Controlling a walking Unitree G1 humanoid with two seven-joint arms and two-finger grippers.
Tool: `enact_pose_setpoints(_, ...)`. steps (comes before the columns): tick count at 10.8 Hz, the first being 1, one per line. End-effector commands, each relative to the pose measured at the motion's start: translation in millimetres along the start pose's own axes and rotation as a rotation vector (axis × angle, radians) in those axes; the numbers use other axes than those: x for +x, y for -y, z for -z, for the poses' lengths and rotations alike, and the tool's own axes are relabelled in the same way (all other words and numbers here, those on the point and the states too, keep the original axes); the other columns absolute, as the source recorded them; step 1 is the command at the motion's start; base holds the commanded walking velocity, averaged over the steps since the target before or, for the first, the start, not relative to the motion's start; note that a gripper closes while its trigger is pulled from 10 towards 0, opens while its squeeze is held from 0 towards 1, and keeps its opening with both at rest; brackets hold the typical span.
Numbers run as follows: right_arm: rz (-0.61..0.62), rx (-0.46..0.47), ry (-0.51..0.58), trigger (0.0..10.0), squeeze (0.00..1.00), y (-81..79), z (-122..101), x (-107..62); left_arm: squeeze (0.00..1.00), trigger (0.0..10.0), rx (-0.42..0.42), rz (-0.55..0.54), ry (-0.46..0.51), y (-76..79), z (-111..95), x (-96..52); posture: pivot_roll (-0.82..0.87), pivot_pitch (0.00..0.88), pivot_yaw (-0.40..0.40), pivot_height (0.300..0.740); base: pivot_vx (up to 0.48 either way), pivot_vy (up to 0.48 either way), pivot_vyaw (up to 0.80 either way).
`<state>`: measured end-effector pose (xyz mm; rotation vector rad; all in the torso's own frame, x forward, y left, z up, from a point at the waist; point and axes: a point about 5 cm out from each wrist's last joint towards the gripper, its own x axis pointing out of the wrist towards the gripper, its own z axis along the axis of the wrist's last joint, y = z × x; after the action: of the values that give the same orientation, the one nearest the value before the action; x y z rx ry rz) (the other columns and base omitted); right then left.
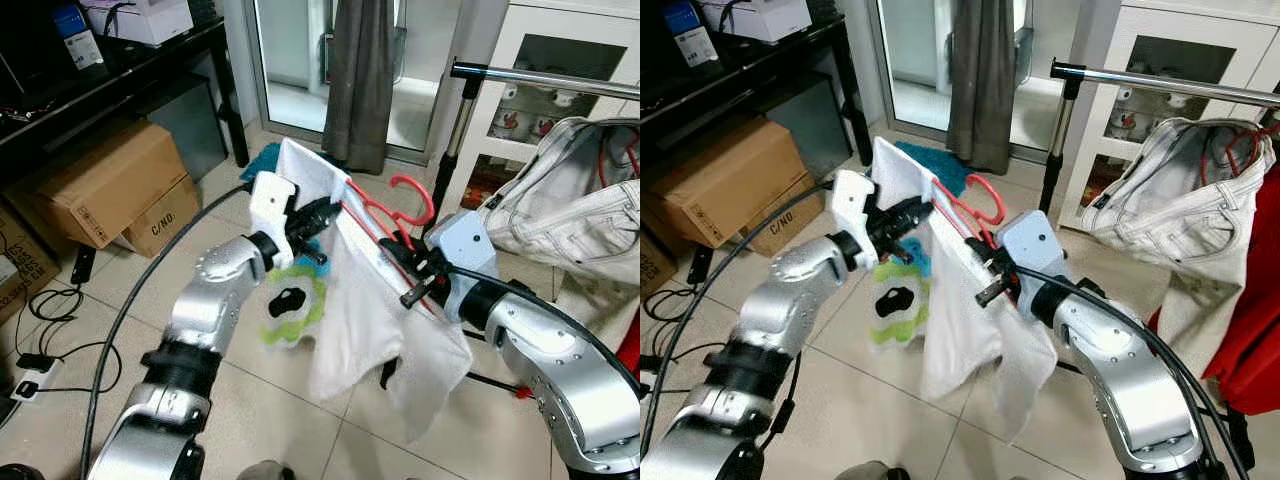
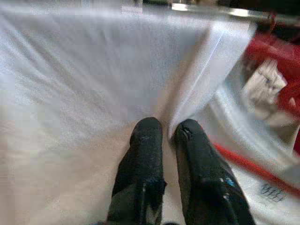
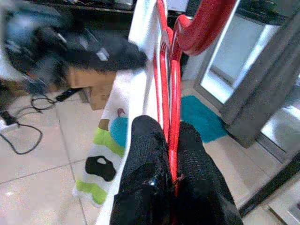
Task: Hang hanger
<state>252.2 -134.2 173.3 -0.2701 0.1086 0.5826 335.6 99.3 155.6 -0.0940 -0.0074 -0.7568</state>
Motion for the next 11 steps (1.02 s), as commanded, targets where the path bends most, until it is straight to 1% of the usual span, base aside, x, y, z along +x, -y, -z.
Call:
enact_pose_setpoints(1, 0.052, -0.001, -0.025, 0.0, 0.0, 7.8, 2.5, -0.5, 0.0, 0.0, -0.005, -0.001, 0.053, -2.2, -11.0, -5.6, -0.07, 0.0, 0.069, 0.74, 0.0, 0.0, 0.0)
enact_pose_setpoints(2, 0.073, -0.011, -0.058, 0.0, 0.0, 10.4, 8.1, -1.1, 0.0, 0.0, 0.002, -0.021, 0.089, -4.4, -17.3, -10.8, -0.07, 0.0, 0.066, 0.74, 0.0, 0.0, 0.0)
enact_pose_setpoints(3, 0.085, -0.028, -0.113, 0.0, 0.0, 12.5, 18.0, -3.2, 0.0, 0.0, 0.033, -0.054, 0.117, -9.9, -26.0, -16.8, -0.06, 0.0, 0.063, 0.74, 0.0, 0.0, 0.0)
enact_pose_setpoints(4, 0.054, -0.06, -0.152, 0.0, 0.0, 12.3, 25.1, -7.0, 0.0, 0.0, 0.081, -0.11, 0.138, -20.0, -36.8, -21.6, -0.06, 0.0, 0.061, 0.74, 0.0, 0.0, 0.0)
enact_pose_setpoints(5, -0.01, -0.079, -0.143, 0.0, 0.0, 8.0, 25.3, -9.6, 0.0, 0.0, 0.112, -0.163, 0.142, -29.2, -44.0, -24.0, -0.06, 0.0, 0.061, 0.74, 0.0, 0.0, 0.0)
enact_pose_setpoints(6, -0.183, -0.105, -0.111, 0.0, 0.0, -4.6, 23.6, -18.5, 0.0, 0.0, 0.184, -0.323, 0.134, -54.2, -59.6, -28.6, -0.06, 0.0, 0.062, 0.74, 0.0, 0.0, 0.0)
enact_pose_setpoints(7, -0.279, -0.084, -0.089, 0.0, 0.0, -11.3, 23.1, -26.1, 0.0, 0.0, 0.236, -0.451, 0.117, -73.8, -68.6, -32.4, -0.06, 0.0, 0.065, 0.74, 0.0, 0.0, 0.0)
enact_pose_setpoints(8, -0.329, -0.018, -0.052, 0.0, 0.0, -14.7, 22.1, -32.0, 0.0, 0.0, 0.26, -0.528, 0.081, -87.6, -69.2, -35.7, -0.06, 0.0, 0.071, 0.74, 0.0, 0.0, 0.0)
enact_pose_setpoints(9, -0.329, 0.027, -0.03, 0.0, 0.0, -14.4, 22.6, -34.8, 0.0, 0.0, 0.25, -0.539, 0.047, -91.9, -62.1, -36.7, -0.07, 0.0, 0.077, 0.74, 0.0, 0.0, 0.0)
enact_pose_setpoints(11, -0.283, 0.122, 0.043, 0.0, 0.0, -13.1, 19.3, -34.4, 0.0, 0.0, 0.21, -0.469, -0.02, -82.5, -40.1, -32.8, -0.08, 0.0, 0.088, 0.74, 0.0, 0.0, 0.0)
